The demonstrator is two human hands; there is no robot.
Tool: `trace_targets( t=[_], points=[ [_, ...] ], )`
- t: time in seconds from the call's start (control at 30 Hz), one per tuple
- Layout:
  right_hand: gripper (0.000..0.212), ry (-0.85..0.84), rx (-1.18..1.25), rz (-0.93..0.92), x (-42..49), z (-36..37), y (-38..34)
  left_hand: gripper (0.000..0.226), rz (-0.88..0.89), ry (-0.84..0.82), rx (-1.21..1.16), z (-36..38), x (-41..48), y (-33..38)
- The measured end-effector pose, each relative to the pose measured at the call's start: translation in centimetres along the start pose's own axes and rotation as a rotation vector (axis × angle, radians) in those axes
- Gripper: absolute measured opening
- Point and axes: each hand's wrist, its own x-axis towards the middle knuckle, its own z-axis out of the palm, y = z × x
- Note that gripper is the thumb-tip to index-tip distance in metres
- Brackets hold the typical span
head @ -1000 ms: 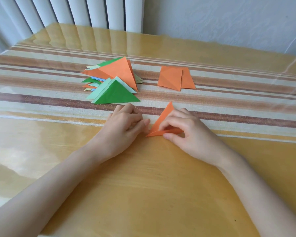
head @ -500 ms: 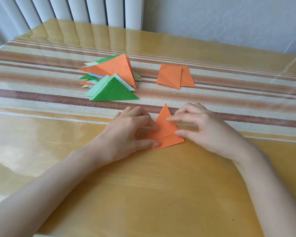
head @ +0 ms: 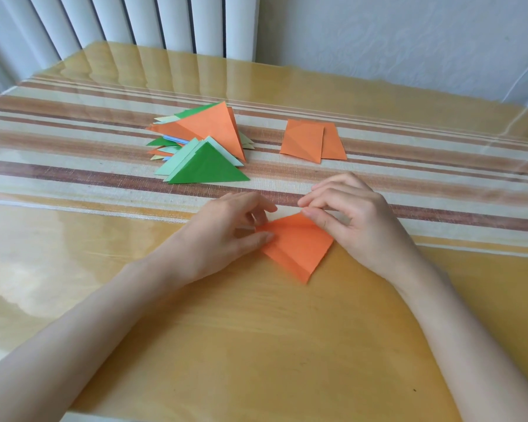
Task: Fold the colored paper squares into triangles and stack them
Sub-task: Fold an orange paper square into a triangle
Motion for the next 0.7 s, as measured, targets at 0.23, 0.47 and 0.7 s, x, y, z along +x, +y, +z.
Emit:
trace_targets(
  t=[0.23, 0.47, 0.7],
  points=[
    [0.011, 0.145, 0.265, 0.267, 0.1, 0.1, -1.6, 0.008, -0.17, 0.01, -0.474, -0.7, 0.3, 0.7],
    [0.018, 0.147, -0.158, 0.176, 0.3, 2.0, -0.4, 0.014, -0.317, 0.102, -0.588, -0.2, 0.4, 0.9],
    [0.048, 0.175, -0.244, -0.145, -0.2, 1.3, -3.2, 0.016, -0.427, 0.492, -0.725, -0.4, 0.4, 0.8]
  ],
)
